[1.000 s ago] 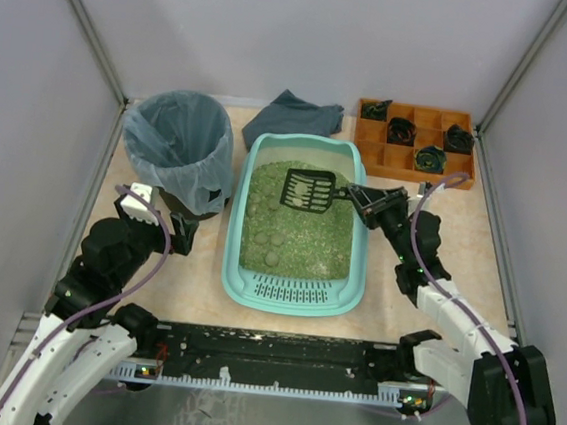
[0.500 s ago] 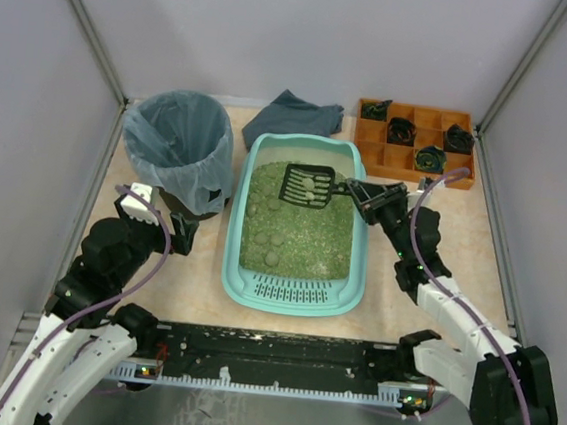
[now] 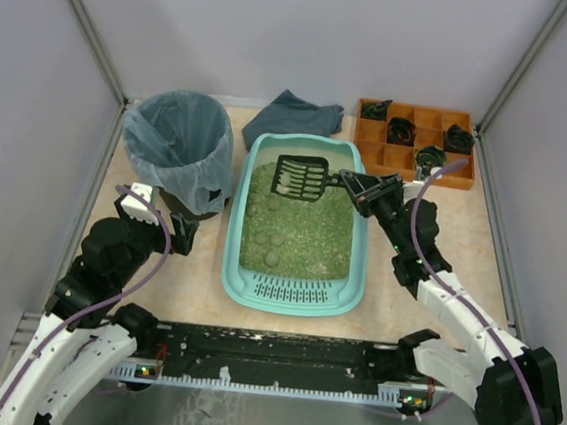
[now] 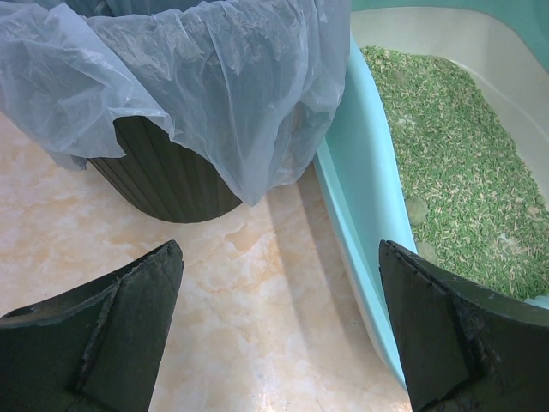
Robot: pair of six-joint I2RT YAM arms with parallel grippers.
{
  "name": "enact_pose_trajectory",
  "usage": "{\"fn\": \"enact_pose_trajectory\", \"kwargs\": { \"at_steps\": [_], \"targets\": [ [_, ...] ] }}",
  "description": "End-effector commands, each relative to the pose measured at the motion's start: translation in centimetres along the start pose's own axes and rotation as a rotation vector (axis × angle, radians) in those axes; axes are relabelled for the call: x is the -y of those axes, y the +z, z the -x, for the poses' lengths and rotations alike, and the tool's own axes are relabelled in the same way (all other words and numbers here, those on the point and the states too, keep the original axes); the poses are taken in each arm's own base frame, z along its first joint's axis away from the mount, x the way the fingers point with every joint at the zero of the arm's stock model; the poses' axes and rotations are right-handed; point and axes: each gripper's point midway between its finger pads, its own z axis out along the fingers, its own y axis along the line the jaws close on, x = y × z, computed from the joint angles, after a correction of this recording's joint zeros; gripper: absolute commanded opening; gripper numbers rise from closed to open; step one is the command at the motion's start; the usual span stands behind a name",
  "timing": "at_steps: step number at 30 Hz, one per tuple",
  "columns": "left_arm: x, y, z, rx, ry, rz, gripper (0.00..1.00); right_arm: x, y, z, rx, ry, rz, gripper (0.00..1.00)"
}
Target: Clean the litter box
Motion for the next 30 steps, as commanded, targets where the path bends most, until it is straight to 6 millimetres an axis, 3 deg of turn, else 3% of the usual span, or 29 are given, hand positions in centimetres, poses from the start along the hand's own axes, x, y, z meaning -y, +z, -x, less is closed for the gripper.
{"fn": "enact_pose_trajectory", "kwargs": {
  "at_steps": [1, 4, 6, 14, 22, 30],
  "targets": [
    [-0.1, -0.2, 0.9, 0.037, -0.004, 0.001, 1.0, -2.0, 0.2, 1.3, 0.055, 0.021, 0.048, 0.0],
    [0.0, -0.1, 0.8, 0.034, -0.001, -0.004, 1.0, -2.0, 0.8, -0.1, -0.007, 0.011, 0.045, 0.0],
    [0.1, 0.0, 0.7, 0.026, 0.001, -0.006, 1.0, -1.1, 0.7, 0.4, 0.022, 0.027, 0.013, 0.0],
    [0.0, -0.2, 0.9, 0.036, 0.0, -0.006, 1.0, -2.0, 1.8, 1.2, 0.055, 0.046, -0.057, 0.0],
    [0.0, -0.3, 0.9, 0.041, -0.002, -0.004, 1.0, -5.8, 4.4, 1.2, 0.07, 0.039, -0.029, 0.0],
    [-0.1, -0.4, 1.0, 0.048, -0.005, 0.0, 1.0, -11.0, 8.5, 0.4, 0.086, 0.031, -0.027, 0.0]
  ]
}}
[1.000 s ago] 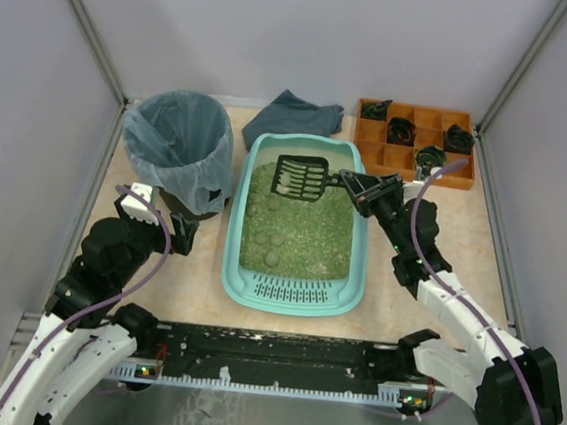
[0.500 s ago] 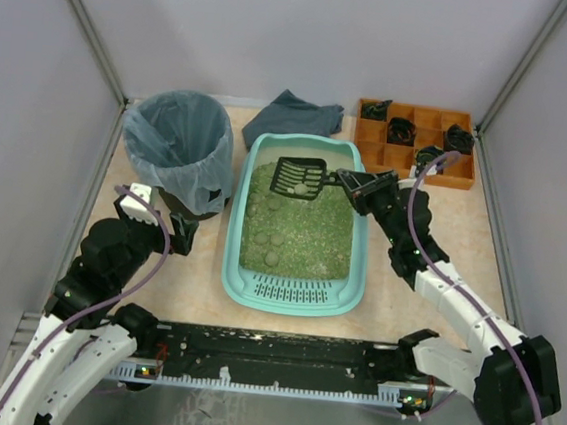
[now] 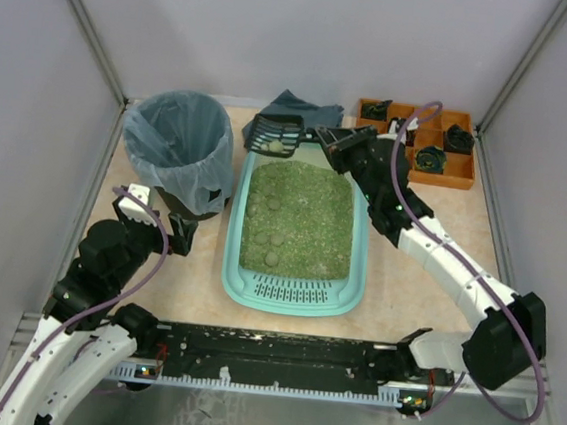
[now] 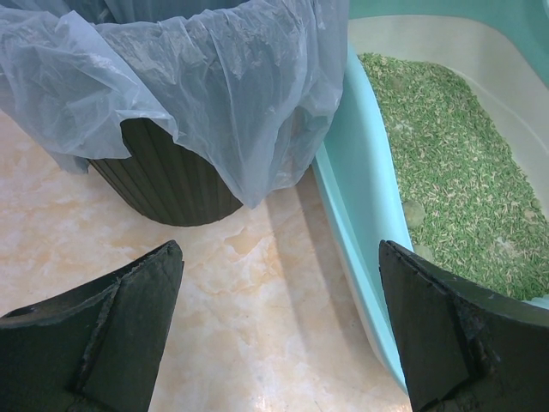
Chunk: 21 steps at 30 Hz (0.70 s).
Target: Clean the litter box
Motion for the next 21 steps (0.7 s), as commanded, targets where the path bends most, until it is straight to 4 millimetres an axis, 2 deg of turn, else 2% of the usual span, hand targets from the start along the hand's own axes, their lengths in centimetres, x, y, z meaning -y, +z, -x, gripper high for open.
{"fn": "enact_pose_trajectory", "kwargs": {
  "at_steps": [1, 7, 13, 16, 21],
  "targets": [
    [-0.1, -0.1, 0.7, 0.031, -0.002, 0.003, 1.0, -6.7, 1.3, 0.4, 0.043, 0.006, 0.096, 0.0],
    [-0.2, -0.2, 0.8, 0.04, -0.007, 0.009, 1.0, -8.9, 4.4, -1.6, 0.02, -0.006, 0.111, 0.0],
    [-0.2, -0.3, 0.9, 0.042, -0.006, 0.008, 1.0, -10.6, 6.8, -3.9, -0.004, -0.041, 0.141, 0.0],
    [-0.2, -0.3, 0.9, 0.042, -0.006, 0.005, 1.0, -12.3, 7.5, -4.9, -0.012, -0.073, 0.175, 0.0],
    [-0.1, -0.3, 0.9, 0.045, -0.007, 0.004, 1.0, -12.2, 10.1, -8.0, -0.077, -0.175, 0.185, 0.0]
  ]
}}
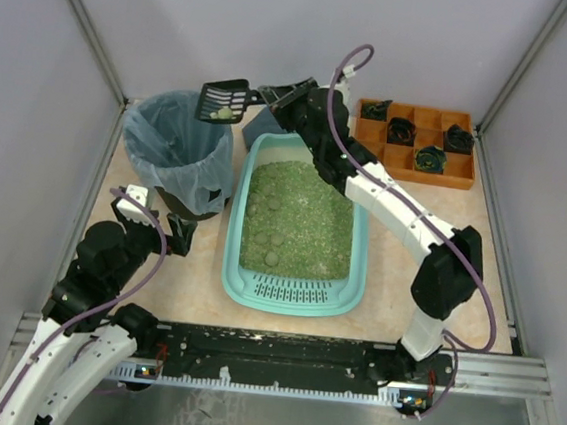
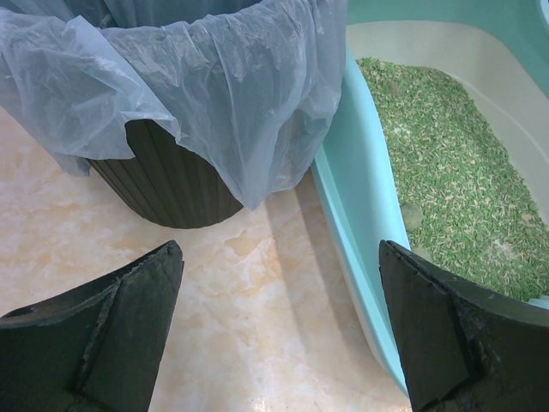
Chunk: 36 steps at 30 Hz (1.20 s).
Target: Clean the litter box
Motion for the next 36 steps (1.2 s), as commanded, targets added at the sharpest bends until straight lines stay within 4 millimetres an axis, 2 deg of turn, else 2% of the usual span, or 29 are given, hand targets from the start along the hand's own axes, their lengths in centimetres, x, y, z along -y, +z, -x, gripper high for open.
{"fn": "enact_pose_trajectory", "kwargs": {
  "at_steps": [1, 4, 9, 15, 22, 27, 32, 36],
  "targets": [
    [-0.2, -0.1, 0.7, 0.032, -0.004, 0.006, 1.0, -4.8, 0.9, -1.1, -0.025, -0.088, 0.131, 0.0],
    [-0.1, -0.1, 0.7, 0.034, -0.003, 0.005, 1.0, -4.7, 2.3, -2.5, -0.06, -0.157, 0.146, 0.0],
    [0.0, -0.1, 0.6, 0.03, 0.0, -0.002, 1.0, -5.7, 4.7, -5.6, -0.142, -0.332, 0.226, 0.0],
    [-0.1, -0.2, 0.8, 0.037, -0.003, 0.001, 1.0, -6.6, 6.0, -7.9, -0.166, -0.539, 0.274, 0.0],
    [0.0, -0.1, 0.6, 0.029, 0.001, -0.005, 1.0, -7.2, 5.7, -8.9, -0.093, -0.813, 0.297, 0.0],
    [0.1, 0.0, 0.6, 0.026, 0.002, -0.009, 1.0, -8.5, 5.0, -9.4, -0.023, -1.023, 0.311, 0.0],
    [0.1, 0.0, 0.6, 0.026, 0.003, -0.007, 1.0, -9.4, 4.4, -9.3, 0.036, -1.156, 0.301, 0.0],
    [0.1, 0.0, 0.6, 0.026, 0.002, -0.007, 1.0, -9.8, 4.1, -9.1, 0.05, -1.187, 0.3, 0.0]
  ]
}}
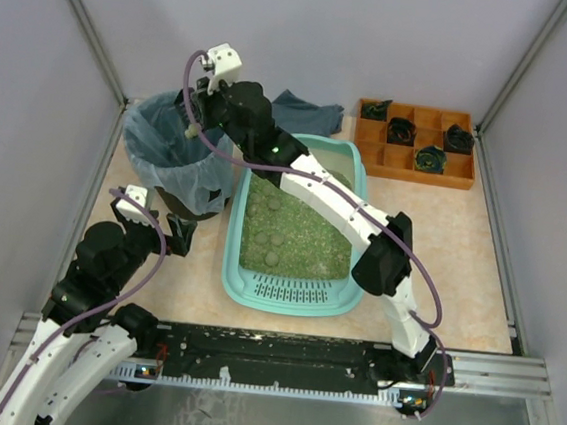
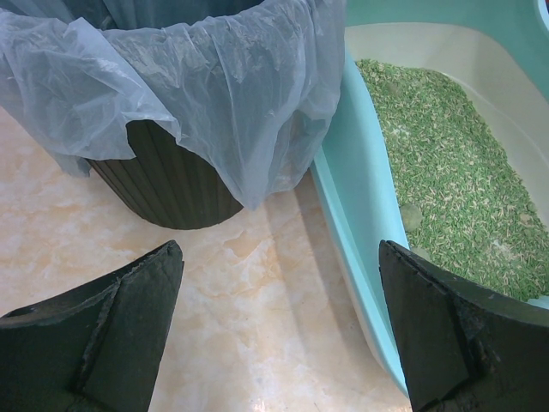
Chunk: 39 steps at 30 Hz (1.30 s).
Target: Clean the litter box
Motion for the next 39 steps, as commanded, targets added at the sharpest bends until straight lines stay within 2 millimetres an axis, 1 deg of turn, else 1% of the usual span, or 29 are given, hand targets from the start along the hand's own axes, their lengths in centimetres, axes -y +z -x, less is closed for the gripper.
{"fn": "enact_pose_trajectory", "kwargs": {
  "at_steps": [1, 5, 9, 13, 17, 21, 23, 25, 26, 30, 32, 33, 36, 39],
  "targets": [
    [0.0, 0.1, 0.5, 0.021, 0.003, -0.005, 1.0, 0.4, -0.9, 5.4, 0.132, -0.081, -0.034, 0.0],
    [0.0, 0.1, 0.5, 0.021, 0.002, -0.005, 1.0, 0.0, -1.1, 5.7, 0.14, -0.098, -0.03, 0.0],
    [0.1, 0.0, 0.5, 0.023, 0.002, -0.006, 1.0, 0.0, -1.5, 6.2, 0.15, -0.065, -0.035, 0.0],
    [0.0, 0.0, 0.6, 0.027, 0.001, -0.004, 1.0, -0.1, -2.3, 7.1, 0.18, 0.006, -0.033, 0.0],
    [0.0, -0.1, 0.7, 0.031, 0.001, -0.005, 1.0, -0.3, -3.6, 8.6, 0.208, 0.069, -0.022, 0.0],
    [0.0, -0.1, 0.6, 0.031, 0.001, -0.005, 1.0, 0.2, -5.0, 10.0, 0.22, 0.137, -0.046, 0.0],
    [0.0, -0.1, 0.6, 0.03, 0.001, -0.004, 1.0, 0.5, -6.2, 11.4, 0.245, 0.171, -0.054, 0.0],
    [0.0, -0.1, 0.7, 0.032, 0.001, -0.005, 1.0, 0.9, -7.3, 12.2, 0.264, 0.2, -0.063, 0.0],
    [0.0, -0.1, 0.6, 0.031, 0.0, -0.006, 1.0, 1.1, -7.9, 12.3, 0.267, 0.217, -0.074, 0.0],
    [0.0, -0.1, 0.7, 0.031, -0.001, -0.005, 1.0, 2.4, -10.7, 13.6, 0.295, 0.295, -0.11, 0.0],
    [0.1, -0.1, 0.6, 0.029, 0.001, -0.007, 1.0, 3.1, -11.8, 13.4, 0.298, 0.342, -0.123, 0.0],
    [0.1, 0.0, 0.6, 0.027, 0.002, -0.006, 1.0, 3.9, -13.2, 14.3, 0.318, 0.37, -0.136, 0.0],
    [0.1, 0.0, 0.5, 0.024, 0.003, -0.009, 1.0, 6.0, -15.5, 13.7, 0.317, 0.446, -0.194, 0.0],
    [0.1, 0.1, 0.5, 0.02, 0.005, -0.009, 1.0, 8.4, -17.7, 12.0, 0.303, 0.529, -0.25, 0.0]
  ]
}}
